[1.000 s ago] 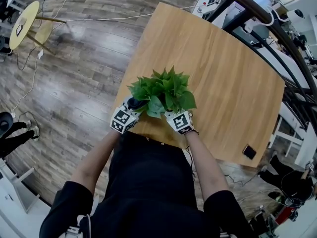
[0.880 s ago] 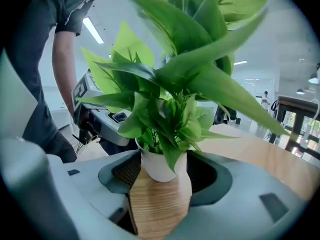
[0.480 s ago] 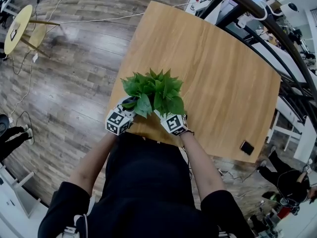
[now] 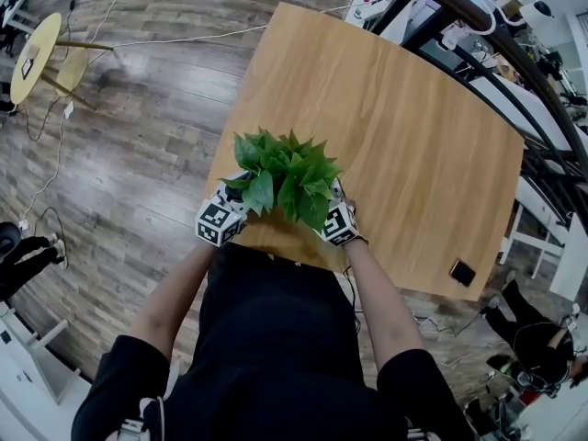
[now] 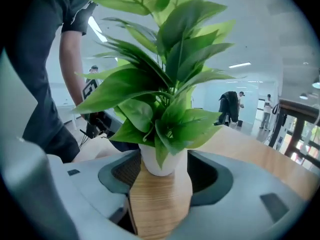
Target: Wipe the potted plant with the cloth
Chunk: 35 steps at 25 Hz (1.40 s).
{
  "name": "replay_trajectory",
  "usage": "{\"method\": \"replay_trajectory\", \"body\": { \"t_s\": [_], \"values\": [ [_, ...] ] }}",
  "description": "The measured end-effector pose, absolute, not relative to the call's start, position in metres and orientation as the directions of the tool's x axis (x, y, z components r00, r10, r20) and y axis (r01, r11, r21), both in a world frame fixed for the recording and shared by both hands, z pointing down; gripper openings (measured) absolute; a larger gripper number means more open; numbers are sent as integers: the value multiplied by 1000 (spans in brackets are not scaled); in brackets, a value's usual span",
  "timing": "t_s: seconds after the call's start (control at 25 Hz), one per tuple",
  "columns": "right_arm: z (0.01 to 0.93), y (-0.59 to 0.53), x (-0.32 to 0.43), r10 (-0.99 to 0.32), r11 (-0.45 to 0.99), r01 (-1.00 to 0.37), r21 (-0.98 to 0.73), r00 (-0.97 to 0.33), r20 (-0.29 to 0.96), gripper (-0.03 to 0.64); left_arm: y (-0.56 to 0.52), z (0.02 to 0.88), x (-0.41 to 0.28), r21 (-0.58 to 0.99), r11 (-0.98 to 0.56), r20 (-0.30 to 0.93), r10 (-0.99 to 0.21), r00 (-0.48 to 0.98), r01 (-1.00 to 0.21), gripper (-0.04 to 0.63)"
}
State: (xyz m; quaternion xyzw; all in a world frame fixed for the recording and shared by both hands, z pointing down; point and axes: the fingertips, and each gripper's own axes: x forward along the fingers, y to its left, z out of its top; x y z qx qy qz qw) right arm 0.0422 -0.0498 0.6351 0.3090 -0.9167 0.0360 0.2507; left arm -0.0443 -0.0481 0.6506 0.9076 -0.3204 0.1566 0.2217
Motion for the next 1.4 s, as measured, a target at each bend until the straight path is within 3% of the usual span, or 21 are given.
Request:
{"method": "replay_trajectory", "body": {
  "t_s": [0.64, 0.92, 1.16, 1.4],
  "values": [
    [635, -56, 27, -544, 807, -585, 83, -680, 492, 273, -27, 650, -28, 338, -709, 420, -475, 773, -619, 184],
    [640, -25, 25, -488, 848, -521, 94, -701, 521, 273, -38, 646, -36, 328, -691, 419, -505, 755, -644, 184],
    [640, -33, 42, -535, 805, -589, 66, -675, 509, 273, -35, 652, -43, 351, -687, 415, -495, 764, -636, 184],
    [632, -42, 33, -485, 846, -529, 62, -717, 501, 273, -34, 654, -34, 342, -707, 421, -474, 773, -620, 184]
  ]
}}
